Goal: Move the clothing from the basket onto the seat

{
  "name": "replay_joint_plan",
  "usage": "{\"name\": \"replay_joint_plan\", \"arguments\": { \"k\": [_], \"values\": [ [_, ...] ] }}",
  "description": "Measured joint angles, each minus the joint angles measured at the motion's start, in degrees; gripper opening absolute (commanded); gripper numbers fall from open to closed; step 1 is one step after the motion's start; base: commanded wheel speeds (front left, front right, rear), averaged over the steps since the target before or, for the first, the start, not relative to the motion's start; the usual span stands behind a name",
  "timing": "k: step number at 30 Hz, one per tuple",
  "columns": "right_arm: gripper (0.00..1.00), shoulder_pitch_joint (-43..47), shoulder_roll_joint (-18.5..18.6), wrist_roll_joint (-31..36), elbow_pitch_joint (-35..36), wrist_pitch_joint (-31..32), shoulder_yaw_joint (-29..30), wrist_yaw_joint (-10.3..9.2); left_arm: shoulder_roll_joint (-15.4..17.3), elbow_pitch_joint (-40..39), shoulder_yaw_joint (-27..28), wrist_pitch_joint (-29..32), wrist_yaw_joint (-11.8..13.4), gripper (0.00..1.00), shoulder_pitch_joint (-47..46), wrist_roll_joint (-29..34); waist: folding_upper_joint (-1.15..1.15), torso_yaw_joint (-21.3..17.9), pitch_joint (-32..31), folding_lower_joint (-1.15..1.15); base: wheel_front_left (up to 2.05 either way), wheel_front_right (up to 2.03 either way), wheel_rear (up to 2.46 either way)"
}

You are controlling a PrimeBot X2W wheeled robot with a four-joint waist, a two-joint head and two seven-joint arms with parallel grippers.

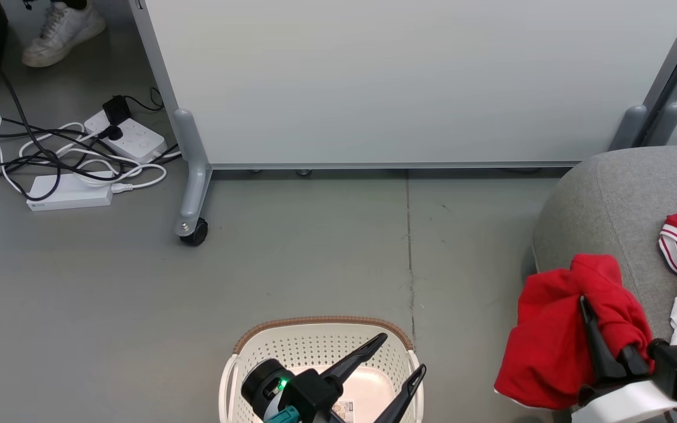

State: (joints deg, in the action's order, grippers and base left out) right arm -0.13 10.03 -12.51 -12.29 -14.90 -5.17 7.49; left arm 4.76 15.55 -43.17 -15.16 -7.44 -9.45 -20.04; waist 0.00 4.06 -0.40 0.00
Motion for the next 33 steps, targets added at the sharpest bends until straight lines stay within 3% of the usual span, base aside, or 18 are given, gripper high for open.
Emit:
{"name": "replay_joint_plan", "arguments": {
  "k": [25,33],
  "values": [
    [0.0,0.11,-0.38,-0.14,-1.02,0.0,-0.6,0.0,-0.55,0.9,0.96,0.0,0.0,1.0,0.19,-0.25,0.0,-0.2,0.16,0.0,0.0,0.0,0.0],
    [0.0,-0.36,-0.21,0.0,-0.66,0.0,0.69,0.0,-0.6,0.59,1.38,0.0,0.0,1.0,0.2,-0.07,0.0,-2.67,0.39,0.0,0.0,0.0,0.0]
  ]
}}
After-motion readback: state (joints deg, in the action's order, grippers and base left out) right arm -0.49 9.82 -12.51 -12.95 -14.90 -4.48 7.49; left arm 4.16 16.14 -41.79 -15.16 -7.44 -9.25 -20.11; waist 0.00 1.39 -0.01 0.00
